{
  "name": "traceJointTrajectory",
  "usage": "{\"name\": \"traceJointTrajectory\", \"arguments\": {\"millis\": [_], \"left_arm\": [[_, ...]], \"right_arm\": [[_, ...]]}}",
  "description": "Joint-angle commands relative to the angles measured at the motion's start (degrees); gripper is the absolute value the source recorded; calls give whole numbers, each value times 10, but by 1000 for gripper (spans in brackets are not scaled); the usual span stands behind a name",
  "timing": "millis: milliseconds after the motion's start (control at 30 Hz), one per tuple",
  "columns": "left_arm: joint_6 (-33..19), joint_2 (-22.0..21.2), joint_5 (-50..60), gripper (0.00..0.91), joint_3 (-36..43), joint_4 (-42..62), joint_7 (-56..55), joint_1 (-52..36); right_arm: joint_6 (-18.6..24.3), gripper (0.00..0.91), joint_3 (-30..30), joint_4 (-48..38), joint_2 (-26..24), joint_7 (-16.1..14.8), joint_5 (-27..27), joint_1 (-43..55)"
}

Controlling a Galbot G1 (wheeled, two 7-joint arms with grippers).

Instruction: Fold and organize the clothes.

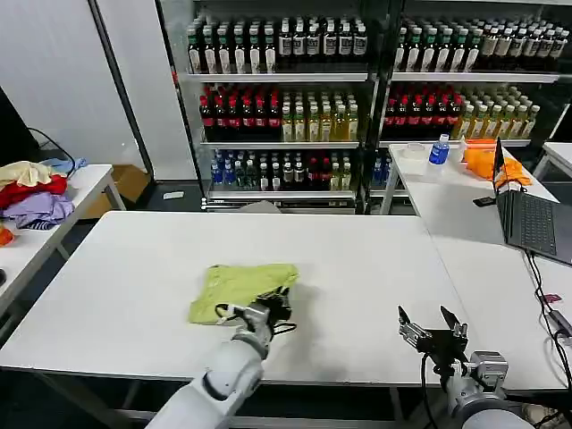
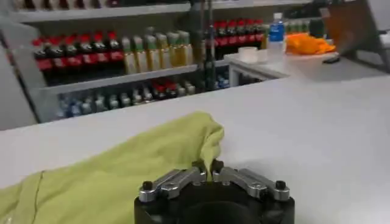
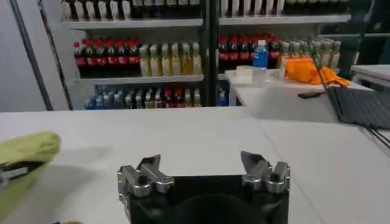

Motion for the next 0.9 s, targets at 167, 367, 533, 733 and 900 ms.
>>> {"name": "traceJointTrajectory", "arguments": {"millis": [167, 367, 533, 733, 900], "left_arm": [[-92, -115, -49, 907, 63, 105, 0, -83], [-168, -88, -68, 907, 31, 46, 5, -51], [-169, -40, -67, 907, -55, -55, 4, 18], [-168, 49, -5, 907, -165, -135, 9, 119], [-166, 87, -7, 907, -253, -168, 20, 200]], "right_arm": [[29, 907, 1, -8, -5, -10, -31, 12], [92, 907, -12, -22, -10, -17, -87, 18], [141, 907, -29, -36, -14, -19, -118, 32], [171, 907, -56, -59, -6, -4, -130, 55], [159, 907, -91, -85, -1, 3, -131, 82]]}}
